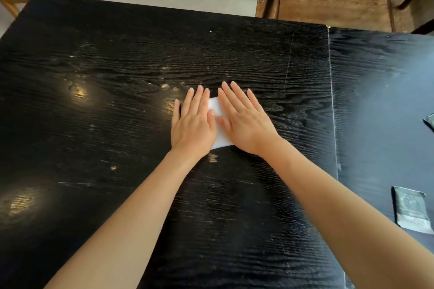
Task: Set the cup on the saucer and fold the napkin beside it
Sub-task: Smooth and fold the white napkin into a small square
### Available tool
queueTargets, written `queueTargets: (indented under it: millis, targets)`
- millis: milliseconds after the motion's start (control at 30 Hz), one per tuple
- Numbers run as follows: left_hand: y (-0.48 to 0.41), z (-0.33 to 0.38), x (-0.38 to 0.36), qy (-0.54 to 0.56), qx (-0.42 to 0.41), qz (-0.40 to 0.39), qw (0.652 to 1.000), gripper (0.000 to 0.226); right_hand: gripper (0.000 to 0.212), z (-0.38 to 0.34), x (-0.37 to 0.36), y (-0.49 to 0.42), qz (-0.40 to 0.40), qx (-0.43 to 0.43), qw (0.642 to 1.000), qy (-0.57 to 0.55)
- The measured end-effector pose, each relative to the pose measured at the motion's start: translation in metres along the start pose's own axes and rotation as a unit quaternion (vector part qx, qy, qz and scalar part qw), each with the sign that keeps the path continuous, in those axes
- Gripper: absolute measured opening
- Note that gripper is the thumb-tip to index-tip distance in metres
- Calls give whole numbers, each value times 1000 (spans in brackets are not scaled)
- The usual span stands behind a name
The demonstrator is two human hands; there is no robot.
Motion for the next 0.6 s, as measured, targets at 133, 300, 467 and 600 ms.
queueTargets:
  millis: [133, 300, 467, 600]
  targets:
    - [-1, -1, -1, 4, -4, -7, 1000, 52, 57, 8, 2, 12, 13, -15, 1000, -4]
    - [-1, 1, 2, 5, -15, -11, 1000, 52, 55, 14, -2, 25, 50, -83, 994, -50]
    - [-14, 16, 29, -32, -83, 11, 996, 39, 53, 15, -2, 24, 16, -81, 992, -92]
    - [-39, 18, 41, 70, -46, -105, 991, 48, 54, 25, 6, 29, -23, -41, 987, -151]
Point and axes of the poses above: each hand's wrist, its own y-axis away from the middle knuckle, its own x-axis out of the back of the hand, z = x × y, the point moved 6 cm from there along -y, towards the middle knuckle, and after that the axes turned 11 degrees about -x, right-handed, at the moved point
